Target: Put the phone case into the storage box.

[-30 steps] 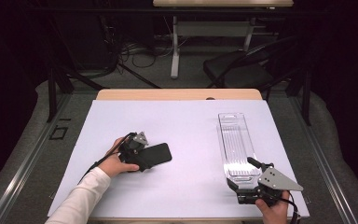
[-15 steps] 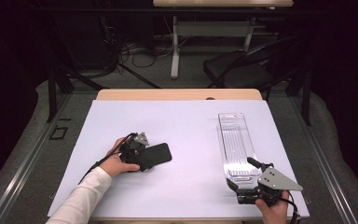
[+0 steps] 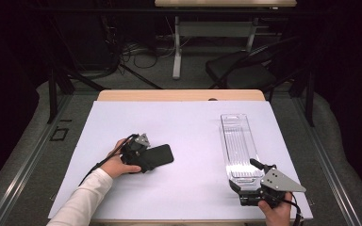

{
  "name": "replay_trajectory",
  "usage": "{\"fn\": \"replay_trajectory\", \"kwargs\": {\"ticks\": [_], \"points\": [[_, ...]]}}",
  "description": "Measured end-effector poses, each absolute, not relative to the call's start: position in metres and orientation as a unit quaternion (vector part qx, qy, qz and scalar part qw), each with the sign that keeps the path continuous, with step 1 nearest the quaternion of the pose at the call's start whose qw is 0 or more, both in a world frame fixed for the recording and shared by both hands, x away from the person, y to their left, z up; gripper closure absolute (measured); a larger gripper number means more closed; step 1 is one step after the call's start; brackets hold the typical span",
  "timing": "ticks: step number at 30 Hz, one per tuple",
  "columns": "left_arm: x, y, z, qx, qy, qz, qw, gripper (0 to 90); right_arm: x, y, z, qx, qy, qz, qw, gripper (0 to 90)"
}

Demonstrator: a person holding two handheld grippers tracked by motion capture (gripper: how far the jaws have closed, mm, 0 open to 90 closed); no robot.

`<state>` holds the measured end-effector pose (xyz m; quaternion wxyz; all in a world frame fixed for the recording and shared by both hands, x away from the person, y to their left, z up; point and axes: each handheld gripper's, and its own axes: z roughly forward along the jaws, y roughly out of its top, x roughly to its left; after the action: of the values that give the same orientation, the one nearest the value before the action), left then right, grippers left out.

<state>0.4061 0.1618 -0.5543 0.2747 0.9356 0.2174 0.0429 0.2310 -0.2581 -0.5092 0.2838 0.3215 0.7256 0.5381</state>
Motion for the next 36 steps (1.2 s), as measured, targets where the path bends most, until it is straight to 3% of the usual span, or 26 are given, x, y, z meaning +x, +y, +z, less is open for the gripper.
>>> {"fn": "replay_trajectory", "kwargs": {"ticks": [36], "points": [[0.4051, 0.1654, -0.5509, 0.934, 0.220, 0.043, 0.277, 13.5, 0.2316, -0.2585, -0.5098, 0.321, 0.728, 0.535, 0.285, 3.0]]}}
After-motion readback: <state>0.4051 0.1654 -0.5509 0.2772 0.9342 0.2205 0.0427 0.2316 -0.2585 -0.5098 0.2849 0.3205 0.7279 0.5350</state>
